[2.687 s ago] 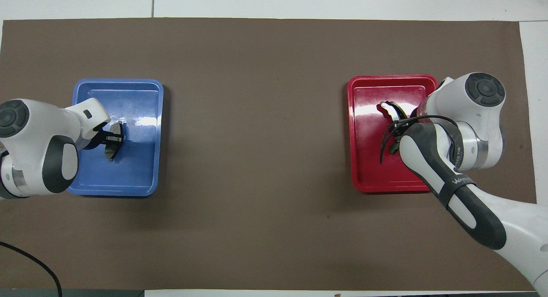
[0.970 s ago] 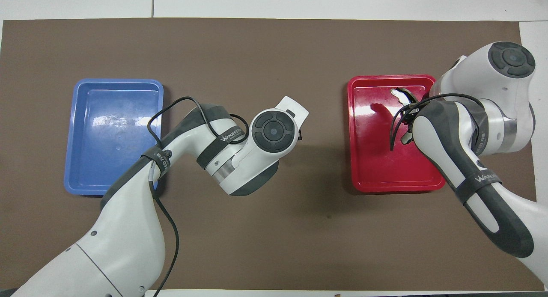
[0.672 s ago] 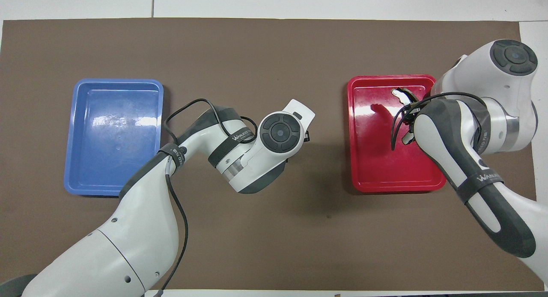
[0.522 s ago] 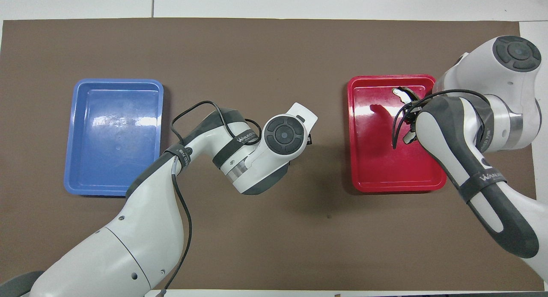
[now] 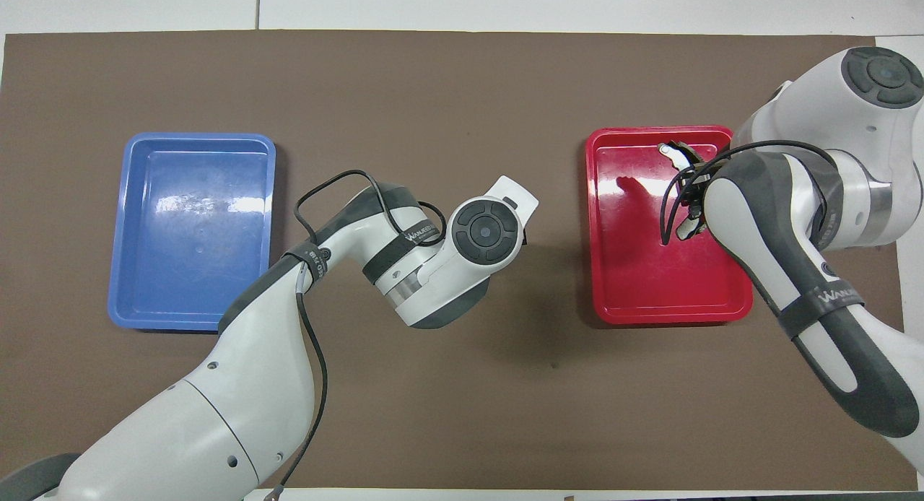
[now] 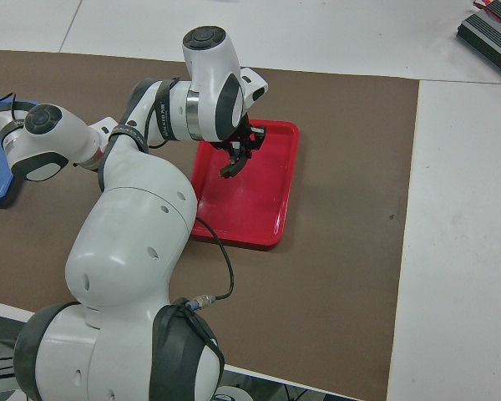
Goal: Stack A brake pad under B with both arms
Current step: 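Carry the dark pad with the left gripper to the table center, then open the left gripper on the dark pad while the right gripper approaches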
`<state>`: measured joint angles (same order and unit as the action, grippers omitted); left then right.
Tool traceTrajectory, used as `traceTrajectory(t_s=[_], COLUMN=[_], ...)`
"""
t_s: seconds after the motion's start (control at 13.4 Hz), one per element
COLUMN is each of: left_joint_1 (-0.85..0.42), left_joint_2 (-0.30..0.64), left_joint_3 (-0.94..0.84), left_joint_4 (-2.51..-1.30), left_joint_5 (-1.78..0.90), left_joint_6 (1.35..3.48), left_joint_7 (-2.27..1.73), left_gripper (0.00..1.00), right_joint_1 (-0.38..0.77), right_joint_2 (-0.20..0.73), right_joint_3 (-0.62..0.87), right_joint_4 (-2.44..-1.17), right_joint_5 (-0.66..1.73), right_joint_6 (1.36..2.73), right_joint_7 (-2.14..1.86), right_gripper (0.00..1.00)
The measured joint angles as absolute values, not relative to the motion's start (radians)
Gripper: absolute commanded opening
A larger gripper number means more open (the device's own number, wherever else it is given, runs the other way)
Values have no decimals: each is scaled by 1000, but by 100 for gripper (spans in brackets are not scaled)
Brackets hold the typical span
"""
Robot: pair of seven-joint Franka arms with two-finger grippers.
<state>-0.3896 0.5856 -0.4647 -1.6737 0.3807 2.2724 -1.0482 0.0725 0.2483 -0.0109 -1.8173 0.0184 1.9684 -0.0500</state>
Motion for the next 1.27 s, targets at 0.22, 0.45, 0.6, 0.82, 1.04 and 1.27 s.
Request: traceTrajectory(t_s=[0.22,0.45,0.6,0.82,1.04,1.27], left_joint_1=[-389,-385,-378,-342,-247,-116], left_joint_2=[588,587,586,546,430,312], left_joint_3=[-460,-444,-439,-441,-437,-434], left_joint_4=[-1628,-1555,-1506,-1468,-1457,-1459], left_joint_5=[412,429,429,408,280,213], left_joint_6=[2252,2160,2094,1974,1832,1708], left_joint_7=[-1049,-1048,-1046,-974,-742,-537], left_gripper=[91,100,100,100,100,100], right_joint_1=[74,92,115,172,251,314], right_joint_2=[248,249,249,250,254,258], right_joint_3=[-9,-8,-9,-8,-7,-6], right_joint_4=[-1786,-1776,-1776,-1776,-1775,-1772], right_joint_5=[19,20,21,21,22,48], right_joint_6=[1924,1918,1918,1922,1950,1967], right_joint_7=[-50,-50,-46,18,132,227], right_gripper=[0,0,0,0,0,0])
